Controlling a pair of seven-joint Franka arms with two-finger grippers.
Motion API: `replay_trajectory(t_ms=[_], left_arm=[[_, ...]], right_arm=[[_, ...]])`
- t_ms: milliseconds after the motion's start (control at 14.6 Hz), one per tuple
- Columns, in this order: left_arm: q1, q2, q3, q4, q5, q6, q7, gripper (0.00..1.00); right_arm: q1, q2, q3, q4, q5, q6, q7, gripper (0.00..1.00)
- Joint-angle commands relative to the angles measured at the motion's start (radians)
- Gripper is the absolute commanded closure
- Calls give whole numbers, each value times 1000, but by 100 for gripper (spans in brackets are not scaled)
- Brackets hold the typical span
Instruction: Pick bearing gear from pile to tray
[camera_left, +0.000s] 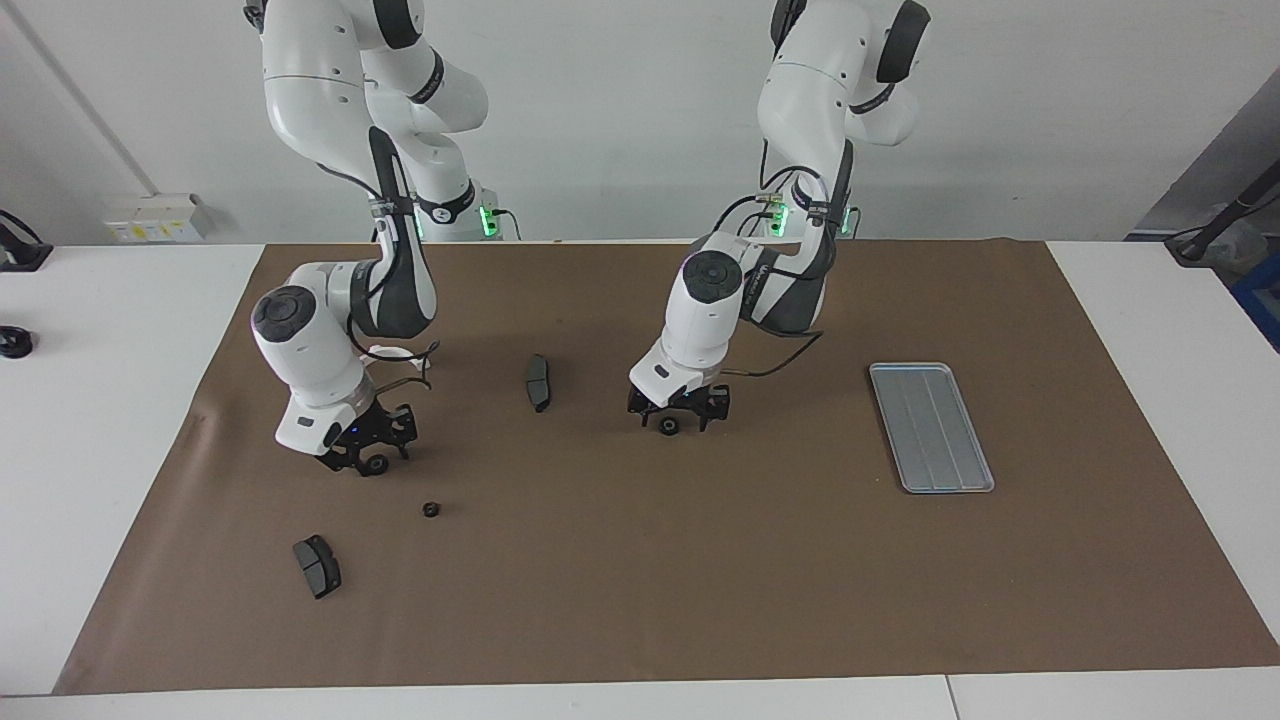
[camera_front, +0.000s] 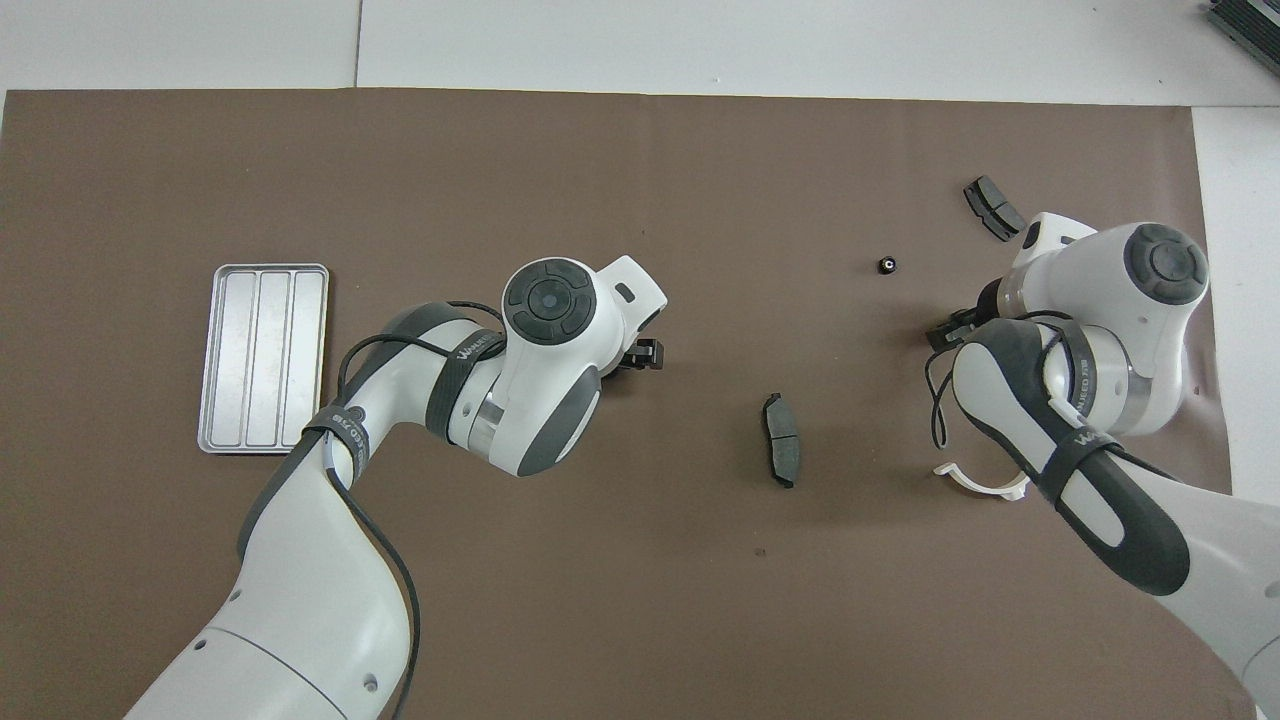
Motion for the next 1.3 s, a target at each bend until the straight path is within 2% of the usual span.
replay_trajectory(t_ms=[0,68,137,205,274,342,411,479,616,890,1095,1232], left_arm=[[-36,-18,18,-71,-20,70,-10,0],[-37,-18,18,-71,-20,69,-8,0],[-39,-18,18,-70,-20,69,-10,10],[-39,-18,17,-62,-20,61,-10,23],[-42,-18,17,-61,-20,58,-8,43],[-43,-18,17,-62,-18,57,-8,72],[-46,-20,18,-58,-18,52,-8,92],[-49,-20,18,-48,-18,34,-8,100],[-48,-20,23,-6,-20,-29,-13,100],[-34,-61,71,25,-6,-92,-15,100],[-34,-114,140,12,-6,-139,-7,100],[-33,-156,200,-11,-6,-149,4,100]], right_arm=[[-11,-11,12,-16,28,26,-27,34],[-10,-11,12,-16,28,27,-27,34],[-11,-11,12,-16,27,27,-32,43],[-11,-11,12,-16,27,27,-34,57],[-10,-11,12,-16,28,27,-32,74],[-8,-10,12,-15,28,27,-26,95],[-8,-8,12,-12,28,27,-18,100],[-10,-6,12,-7,28,26,2,100],[-4,-11,16,19,30,2,31,100],[33,-42,61,134,28,-175,271,100],[132,-42,64,218,28,-244,518,100],[241,-36,64,243,27,-221,735,100]])
